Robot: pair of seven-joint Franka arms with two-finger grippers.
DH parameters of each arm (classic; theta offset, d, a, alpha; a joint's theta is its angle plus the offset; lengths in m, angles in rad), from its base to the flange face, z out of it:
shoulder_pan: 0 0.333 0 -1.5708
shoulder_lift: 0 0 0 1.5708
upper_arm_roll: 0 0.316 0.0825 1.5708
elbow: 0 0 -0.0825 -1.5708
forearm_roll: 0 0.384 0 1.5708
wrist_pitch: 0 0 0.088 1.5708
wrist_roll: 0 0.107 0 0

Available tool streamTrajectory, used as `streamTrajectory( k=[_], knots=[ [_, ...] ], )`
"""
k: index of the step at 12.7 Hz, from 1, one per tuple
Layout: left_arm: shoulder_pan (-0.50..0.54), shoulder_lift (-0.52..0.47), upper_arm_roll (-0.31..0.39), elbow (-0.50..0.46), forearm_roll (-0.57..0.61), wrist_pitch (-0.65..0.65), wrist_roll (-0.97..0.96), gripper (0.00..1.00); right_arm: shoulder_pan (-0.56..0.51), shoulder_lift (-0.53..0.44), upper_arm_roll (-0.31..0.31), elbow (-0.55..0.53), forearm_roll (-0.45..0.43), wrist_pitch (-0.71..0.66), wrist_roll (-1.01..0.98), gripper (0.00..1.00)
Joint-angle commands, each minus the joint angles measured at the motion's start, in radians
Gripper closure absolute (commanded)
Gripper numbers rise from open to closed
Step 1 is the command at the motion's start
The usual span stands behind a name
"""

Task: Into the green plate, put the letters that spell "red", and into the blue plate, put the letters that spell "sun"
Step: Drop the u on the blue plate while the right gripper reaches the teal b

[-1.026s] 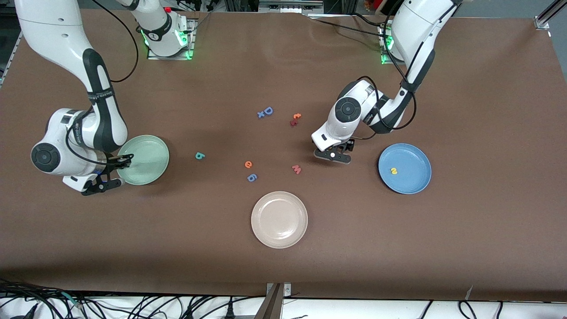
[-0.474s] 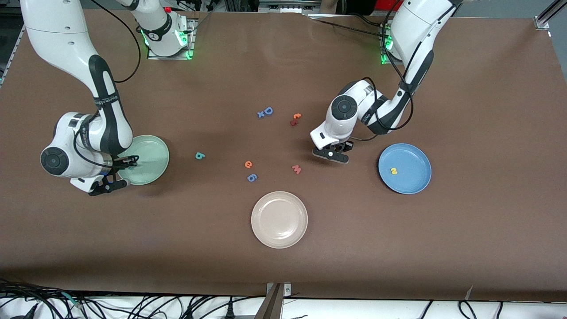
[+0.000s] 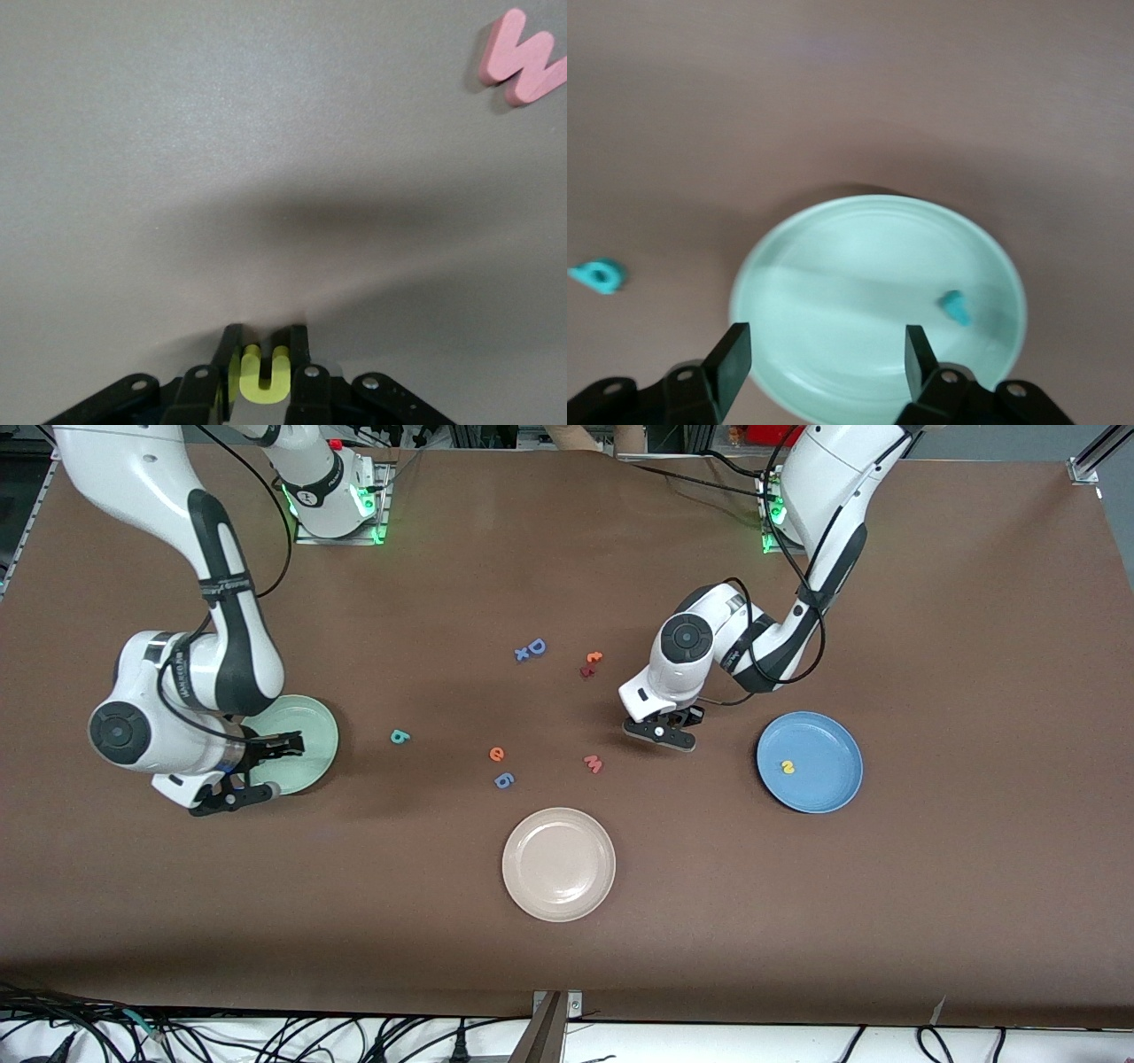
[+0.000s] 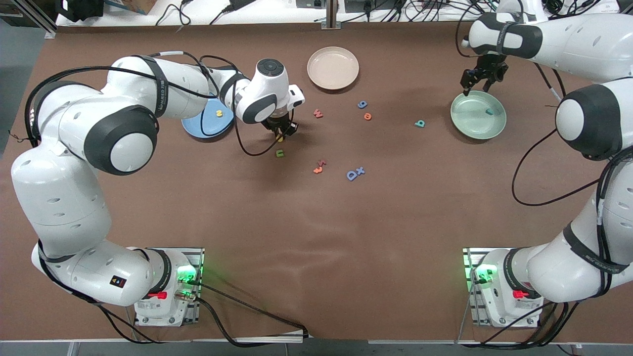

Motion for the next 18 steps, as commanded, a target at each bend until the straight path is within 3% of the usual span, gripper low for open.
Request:
streamTrajectory(
  k=[1, 7, 11, 13, 17, 18],
  knots=[
    [0.012, -0.065, -0.003, 0.024, 0.033, -0.116, 0.028, 0.75, 0.043, -0.013, 0.016, -0.008, 0.012, -0.014, 0.046, 0.22],
    [0.225, -0.115, 0.0, 0.039, 0.033, -0.179, 0.417, 0.74, 0.049, -0.034, 0.154, -0.049, 0.007, 0.018, -0.036, 0.24],
    [0.369, -0.112, 0.0, 0.036, 0.034, -0.181, 0.644, 0.74, 0.049, -0.037, 0.163, -0.207, 0.007, 0.296, -0.287, 0.25],
    [0.396, -0.102, 0.0, 0.024, 0.034, -0.179, 0.663, 0.73, 0.049, -0.039, 0.165, -0.224, 0.007, 0.308, -0.299, 0.25],
    [0.423, -0.076, 0.002, -0.014, 0.034, -0.179, 0.659, 0.71, 0.051, -0.06, 0.226, -0.259, 0.007, 0.315, -0.297, 0.25],
    [0.425, -0.076, 0.002, -0.025, 0.033, -0.179, 0.654, 0.65, 0.051, -0.06, 0.231, -0.259, 0.007, 0.317, -0.299, 0.25]
  ],
)
